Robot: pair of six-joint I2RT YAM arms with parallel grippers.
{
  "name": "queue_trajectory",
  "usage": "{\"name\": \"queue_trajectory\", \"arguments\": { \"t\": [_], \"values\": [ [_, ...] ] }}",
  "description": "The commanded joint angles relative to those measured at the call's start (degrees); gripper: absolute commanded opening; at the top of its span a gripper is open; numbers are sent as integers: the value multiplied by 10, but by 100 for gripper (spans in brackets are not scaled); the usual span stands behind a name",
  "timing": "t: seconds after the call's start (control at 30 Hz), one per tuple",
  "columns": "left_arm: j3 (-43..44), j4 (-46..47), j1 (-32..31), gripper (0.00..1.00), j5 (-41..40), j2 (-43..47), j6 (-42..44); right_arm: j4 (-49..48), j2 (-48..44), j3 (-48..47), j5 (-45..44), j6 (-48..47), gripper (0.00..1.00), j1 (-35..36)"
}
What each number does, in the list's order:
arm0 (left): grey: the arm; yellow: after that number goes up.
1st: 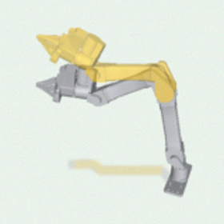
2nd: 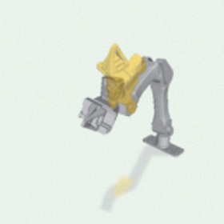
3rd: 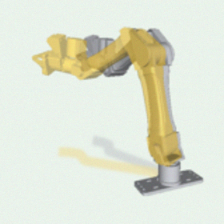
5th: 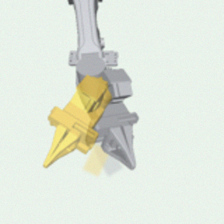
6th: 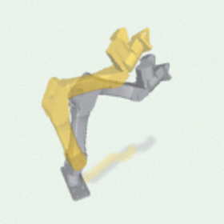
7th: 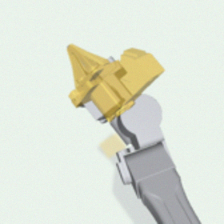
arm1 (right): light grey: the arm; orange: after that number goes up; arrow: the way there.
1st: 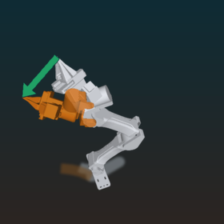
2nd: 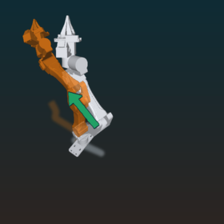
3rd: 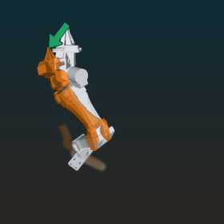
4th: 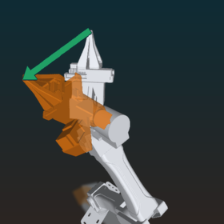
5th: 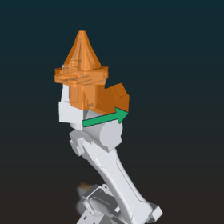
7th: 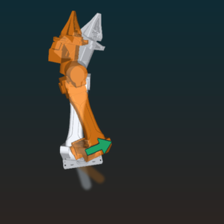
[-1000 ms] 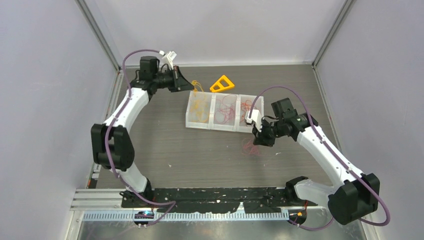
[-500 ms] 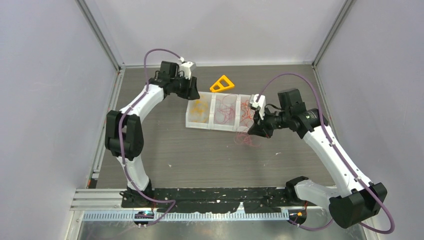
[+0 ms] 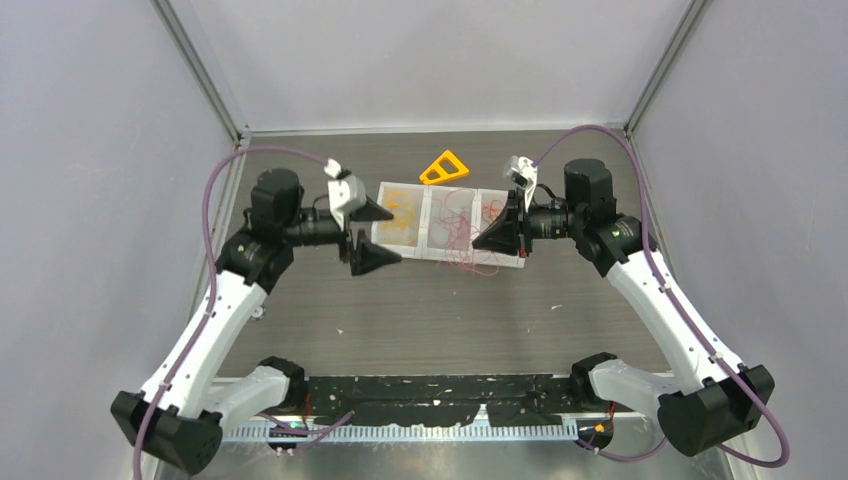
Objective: Untangle the cables
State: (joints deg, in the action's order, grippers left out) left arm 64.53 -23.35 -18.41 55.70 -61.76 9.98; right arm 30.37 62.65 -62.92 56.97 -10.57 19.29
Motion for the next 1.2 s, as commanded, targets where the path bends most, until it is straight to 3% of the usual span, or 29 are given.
{"name": "queue_trajectory", "arguments": {
  "t": [0.0,0.13,0.3,0.43,0.67,0.83,0.97,1.17],
  "values": [
    [-78,41,-56,85,18,25,40,-151,8,-12,81,154,7,7],
    [-95,70,-63,83,-37,45,-10,-158,22,-30,25,185,5,11],
    [-62,0,-35,90,-157,48,-8,-56,102,-108,-245,114,5,11],
    [-16,-75,26,99,-151,23,-28,-50,180,-152,-294,112,5,11],
    [9,-157,107,100,-194,16,-35,-111,318,-189,-381,113,6,35],
    [-29,-155,122,100,-243,61,-27,-137,390,-213,-448,73,6,71],
    [-40,-178,123,100,-277,85,-18,-120,462,-251,-553,63,5,102],
    [-41,-197,125,100,-300,102,-14,-129,502,-241,-674,24,5,136]
  ]
}}
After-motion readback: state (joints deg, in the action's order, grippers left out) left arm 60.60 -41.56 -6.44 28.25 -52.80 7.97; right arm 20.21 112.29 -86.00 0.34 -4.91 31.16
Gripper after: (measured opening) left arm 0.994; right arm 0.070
